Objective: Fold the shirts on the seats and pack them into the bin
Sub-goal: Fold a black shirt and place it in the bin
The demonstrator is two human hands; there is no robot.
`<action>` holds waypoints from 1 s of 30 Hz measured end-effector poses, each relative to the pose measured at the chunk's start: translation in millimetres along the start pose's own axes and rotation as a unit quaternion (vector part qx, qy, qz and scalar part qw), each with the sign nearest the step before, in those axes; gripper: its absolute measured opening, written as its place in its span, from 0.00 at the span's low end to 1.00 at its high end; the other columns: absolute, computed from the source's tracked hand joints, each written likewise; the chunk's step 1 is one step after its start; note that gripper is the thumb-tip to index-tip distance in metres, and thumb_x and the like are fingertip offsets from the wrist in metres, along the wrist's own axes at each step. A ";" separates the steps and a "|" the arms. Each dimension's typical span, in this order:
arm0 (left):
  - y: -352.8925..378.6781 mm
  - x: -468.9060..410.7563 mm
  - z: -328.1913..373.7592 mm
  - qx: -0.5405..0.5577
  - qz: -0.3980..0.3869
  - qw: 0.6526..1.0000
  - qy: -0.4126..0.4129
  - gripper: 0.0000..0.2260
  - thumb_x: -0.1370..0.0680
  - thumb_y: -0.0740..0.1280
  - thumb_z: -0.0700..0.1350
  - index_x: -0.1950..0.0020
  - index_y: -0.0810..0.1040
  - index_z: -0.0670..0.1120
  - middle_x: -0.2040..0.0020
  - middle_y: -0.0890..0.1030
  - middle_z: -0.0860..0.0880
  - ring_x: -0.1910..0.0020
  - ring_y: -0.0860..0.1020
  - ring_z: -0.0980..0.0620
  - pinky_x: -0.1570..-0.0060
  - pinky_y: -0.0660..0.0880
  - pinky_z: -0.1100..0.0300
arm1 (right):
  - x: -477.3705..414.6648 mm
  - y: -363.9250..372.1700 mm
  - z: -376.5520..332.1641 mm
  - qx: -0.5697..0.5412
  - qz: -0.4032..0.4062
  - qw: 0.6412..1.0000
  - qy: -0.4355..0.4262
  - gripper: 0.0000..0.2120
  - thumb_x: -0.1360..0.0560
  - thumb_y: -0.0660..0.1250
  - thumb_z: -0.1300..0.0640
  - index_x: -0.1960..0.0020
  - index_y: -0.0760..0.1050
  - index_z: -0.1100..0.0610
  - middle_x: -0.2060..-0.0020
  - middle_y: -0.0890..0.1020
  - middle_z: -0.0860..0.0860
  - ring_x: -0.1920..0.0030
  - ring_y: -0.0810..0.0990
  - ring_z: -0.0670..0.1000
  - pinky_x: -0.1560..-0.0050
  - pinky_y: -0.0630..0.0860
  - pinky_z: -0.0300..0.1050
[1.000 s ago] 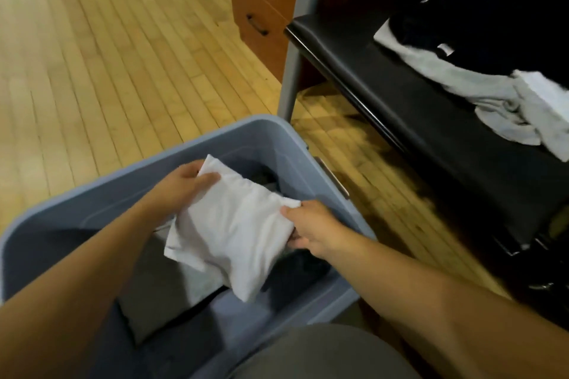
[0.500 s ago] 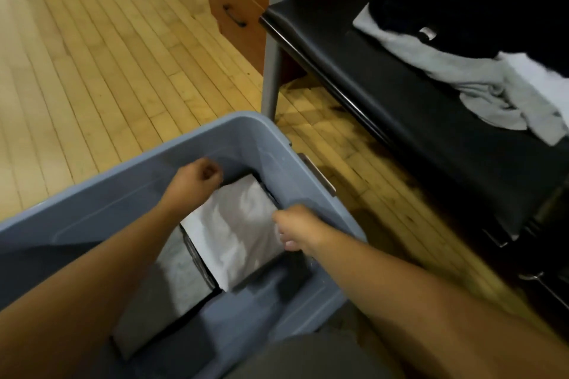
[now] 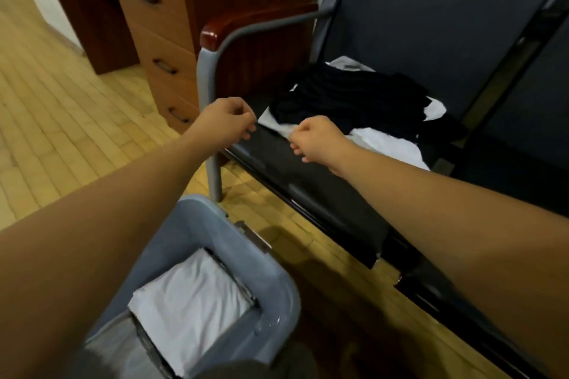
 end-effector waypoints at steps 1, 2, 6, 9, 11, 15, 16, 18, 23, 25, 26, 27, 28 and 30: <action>13.3 -7.3 11.1 -0.010 -0.011 1.000 0.008 0.07 0.18 0.64 0.44 0.52 0.80 0.45 0.55 0.85 0.47 0.55 0.83 0.49 0.50 0.79 0.51 | -2.7 -21.7 6.5 0.034 0.036 0.999 -0.003 0.05 0.23 0.65 0.62 0.55 0.78 0.62 0.58 0.79 0.60 0.56 0.77 0.58 0.53 0.77 0.52; 28.1 -13.0 20.8 -0.026 -0.019 0.999 0.019 0.07 0.19 0.64 0.44 0.53 0.80 0.44 0.55 0.85 0.45 0.54 0.83 0.47 0.50 0.79 0.50 | -3.7 -42.4 14.0 0.066 0.064 0.996 -0.002 0.07 0.23 0.65 0.62 0.54 0.80 0.65 0.57 0.81 0.62 0.55 0.79 0.59 0.51 0.78 0.52; 90.9 -36.4 49.3 -0.102 -0.043 0.992 0.059 0.07 0.20 0.64 0.45 0.49 0.80 0.43 0.56 0.82 0.45 0.57 0.80 0.46 0.64 0.72 0.58 | -18.5 -110.2 54.9 0.163 0.138 0.977 -0.005 0.12 0.25 0.65 0.65 0.47 0.78 0.73 0.55 0.81 0.67 0.54 0.81 0.63 0.48 0.80 0.59; 122.1 -67.4 66.8 -0.148 -0.051 0.984 0.089 0.07 0.20 0.66 0.43 0.44 0.80 0.44 0.46 0.81 0.46 0.48 0.80 0.46 0.57 0.71 0.61 | -48.5 -143.9 80.6 0.215 0.160 0.963 -0.008 0.13 0.26 0.66 0.65 0.44 0.77 0.72 0.55 0.81 0.64 0.53 0.79 0.60 0.51 0.79 0.56; 135.4 -93.8 71.3 -0.162 -0.043 0.980 0.103 0.12 0.21 0.68 0.43 0.37 0.79 0.46 0.38 0.78 0.45 0.40 0.78 0.45 0.45 0.73 0.59 | -71.7 -158.4 92.6 0.244 0.153 0.957 -0.018 0.17 0.24 0.68 0.62 0.37 0.75 0.66 0.43 0.79 0.62 0.44 0.78 0.59 0.48 0.77 0.50; 162.6 -133.4 54.9 -0.253 -0.074 0.963 0.065 0.23 0.21 0.70 0.50 0.26 0.72 0.47 0.28 0.68 0.40 0.31 0.71 0.39 0.29 0.68 0.50 | -108.6 -161.3 119.1 0.256 0.102 0.960 -0.042 0.32 0.22 0.68 0.56 0.21 0.59 0.50 0.33 0.68 0.60 0.38 0.75 0.61 0.44 0.72 0.45; 166.8 -139.0 50.5 -0.257 -0.067 0.962 0.061 0.21 0.20 0.70 0.50 0.29 0.74 0.46 0.30 0.69 0.39 0.34 0.72 0.39 0.32 0.70 0.51 | -115.7 -159.6 126.2 0.261 0.100 0.959 -0.045 0.32 0.21 0.67 0.56 0.21 0.59 0.48 0.33 0.67 0.60 0.39 0.75 0.61 0.43 0.73 0.46; 169.6 -145.8 46.8 -0.241 -0.030 0.966 0.083 0.12 0.20 0.70 0.47 0.39 0.78 0.44 0.37 0.75 0.39 0.42 0.76 0.40 0.43 0.72 0.54 | -126.0 -158.1 134.5 0.284 0.132 0.948 -0.063 0.23 0.19 0.66 0.54 0.25 0.68 0.49 0.35 0.68 0.58 0.43 0.78 0.62 0.42 0.76 0.51; 151.3 -137.2 60.4 -0.165 0.067 0.978 0.110 0.06 0.20 0.70 0.47 0.51 0.78 0.45 0.53 0.80 0.46 0.56 0.79 0.47 0.56 0.71 0.56 | -127.6 -169.8 126.1 0.250 0.221 0.938 -0.090 0.03 0.20 0.66 0.56 0.48 0.79 0.53 0.48 0.75 0.52 0.50 0.78 0.57 0.52 0.75 0.50; 134.9 -129.0 77.6 -0.133 0.107 0.979 0.109 0.07 0.19 0.69 0.48 0.53 0.78 0.46 0.57 0.80 0.48 0.61 0.77 0.51 0.60 0.70 0.60 | -119.6 -180.3 113.1 0.153 0.256 0.950 -0.092 0.02 0.21 0.68 0.57 0.52 0.80 0.54 0.52 0.80 0.52 0.53 0.80 0.55 0.49 0.79 0.53; 126.5 -123.8 88.4 -0.125 0.122 0.978 0.114 0.07 0.19 0.68 0.49 0.53 0.78 0.46 0.57 0.79 0.48 0.61 0.77 0.52 0.61 0.70 0.61 | -113.1 -186.6 103.4 0.095 0.274 0.952 -0.095 0.03 0.22 0.69 0.58 0.54 0.80 0.54 0.56 0.82 0.53 0.54 0.81 0.55 0.49 0.80 0.54; 117.9 -118.6 99.6 -0.117 0.136 0.976 0.121 0.07 0.18 0.68 0.49 0.53 0.78 0.46 0.56 0.79 0.48 0.61 0.76 0.52 0.61 0.70 0.62 | -105.0 -193.1 92.0 0.040 0.289 0.951 -0.100 0.04 0.22 0.69 0.58 0.56 0.80 0.55 0.59 0.82 0.53 0.56 0.82 0.56 0.50 0.81 0.54; 109.3 -112.4 111.5 -0.105 0.150 0.974 0.130 0.08 0.18 0.67 0.49 0.52 0.77 0.46 0.56 0.79 0.48 0.61 0.76 0.53 0.63 0.70 0.64 | -95.6 -200.3 79.4 -0.006 0.303 0.947 -0.109 0.05 0.22 0.69 0.59 0.57 0.79 0.55 0.61 0.82 0.54 0.57 0.83 0.57 0.52 0.81 0.54; 92.4 -98.4 136.1 -0.056 0.174 0.972 0.148 0.08 0.16 0.64 0.47 0.50 0.75 0.44 0.60 0.76 0.49 0.65 0.73 0.55 0.71 0.69 0.70 | -73.8 -217.1 51.8 -0.076 0.326 0.933 -0.131 0.06 0.21 0.69 0.60 0.57 0.77 0.59 0.64 0.79 0.54 0.61 0.82 0.59 0.57 0.81 0.54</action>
Point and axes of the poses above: each hand's wrist, its own x-axis away from the middle knuckle, its own y-axis out of the palm, z = x × y, the point moved 3 cm from there along -x, towards the middle knuckle
